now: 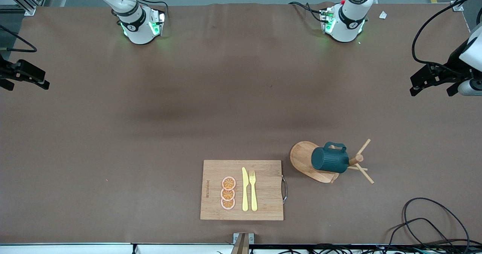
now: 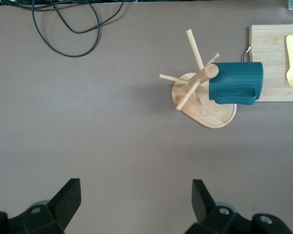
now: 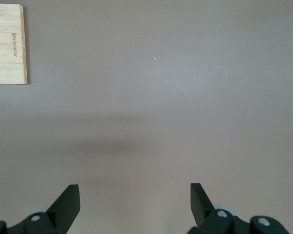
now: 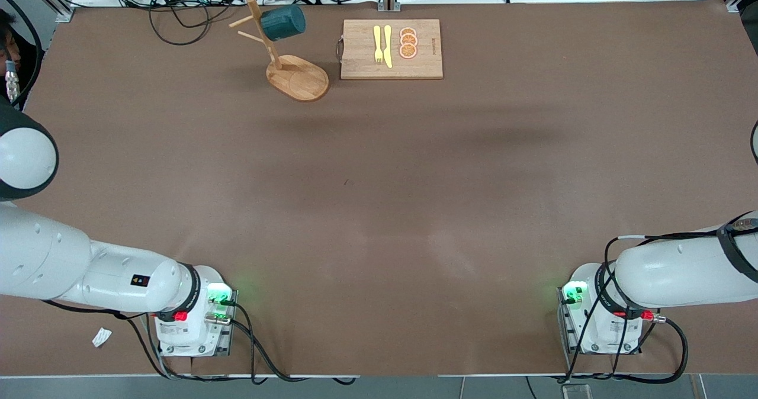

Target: Transfer cup from left to right arm and place

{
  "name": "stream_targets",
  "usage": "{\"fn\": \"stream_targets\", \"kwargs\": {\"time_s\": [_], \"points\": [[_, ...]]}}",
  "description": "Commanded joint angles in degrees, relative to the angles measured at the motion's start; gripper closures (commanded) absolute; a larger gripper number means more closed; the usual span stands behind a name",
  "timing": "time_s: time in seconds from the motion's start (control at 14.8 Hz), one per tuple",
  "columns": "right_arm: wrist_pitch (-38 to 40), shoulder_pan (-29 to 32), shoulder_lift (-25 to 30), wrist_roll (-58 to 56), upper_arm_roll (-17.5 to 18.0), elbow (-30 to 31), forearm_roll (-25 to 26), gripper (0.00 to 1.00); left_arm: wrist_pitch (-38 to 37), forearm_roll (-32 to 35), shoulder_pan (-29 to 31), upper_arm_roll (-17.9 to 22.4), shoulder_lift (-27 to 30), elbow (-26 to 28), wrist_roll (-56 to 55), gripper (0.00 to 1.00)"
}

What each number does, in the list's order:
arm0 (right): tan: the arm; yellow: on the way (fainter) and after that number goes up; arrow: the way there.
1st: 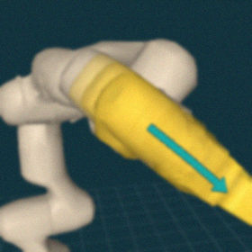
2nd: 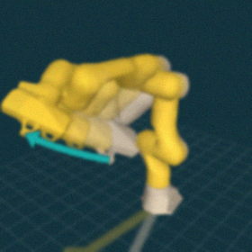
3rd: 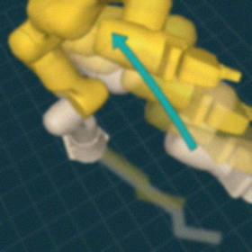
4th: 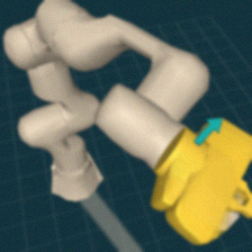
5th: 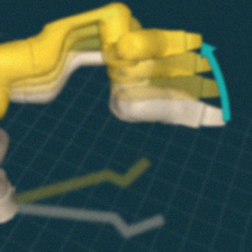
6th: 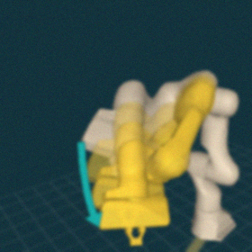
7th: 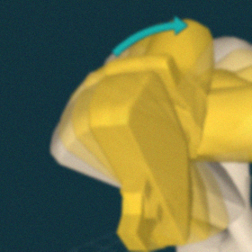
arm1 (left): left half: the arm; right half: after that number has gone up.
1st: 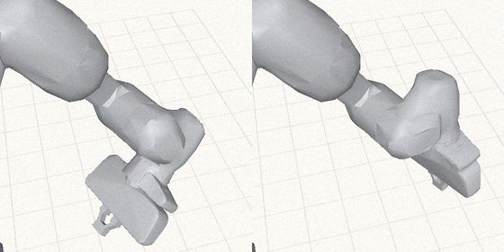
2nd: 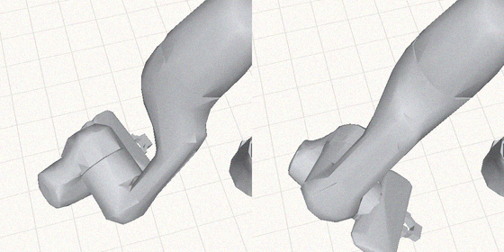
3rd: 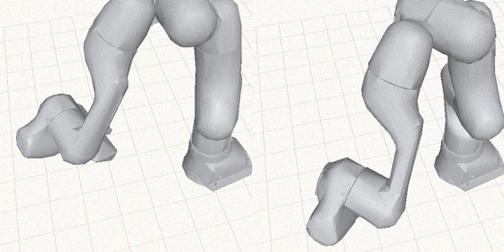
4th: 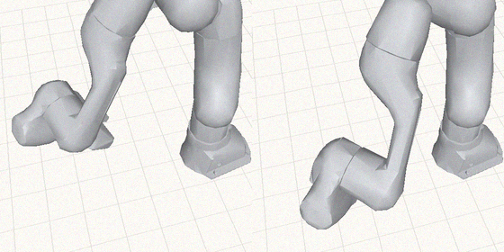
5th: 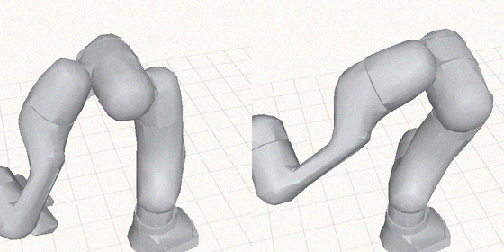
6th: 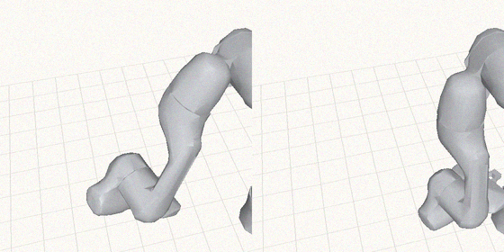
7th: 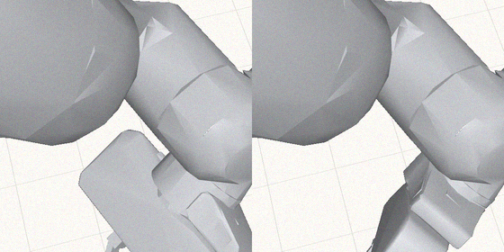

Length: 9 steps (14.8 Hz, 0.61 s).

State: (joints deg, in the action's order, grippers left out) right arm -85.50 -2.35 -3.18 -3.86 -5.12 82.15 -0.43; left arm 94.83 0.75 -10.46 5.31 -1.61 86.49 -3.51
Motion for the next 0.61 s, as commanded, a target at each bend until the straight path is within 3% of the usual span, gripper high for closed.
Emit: {"fn": "stream_targets", "kwargs": {"time_s": [0.0, 0.54], "points": [[0.2, 0.9, 1.5, -0.4, 0.6, 1.1, -0.5, 0.0, 1.5, 0.2, -0.3, -0.1, 0.5, 0.9, -0.2, 0.0], [0.1, 0.9, 1.5, -0.5, 0.6, 1.1, -0.6, 0.0, 1.6, 0.4, -0.4, -3.0, 0.3, 0.8, -3.0, 0.0]]}}
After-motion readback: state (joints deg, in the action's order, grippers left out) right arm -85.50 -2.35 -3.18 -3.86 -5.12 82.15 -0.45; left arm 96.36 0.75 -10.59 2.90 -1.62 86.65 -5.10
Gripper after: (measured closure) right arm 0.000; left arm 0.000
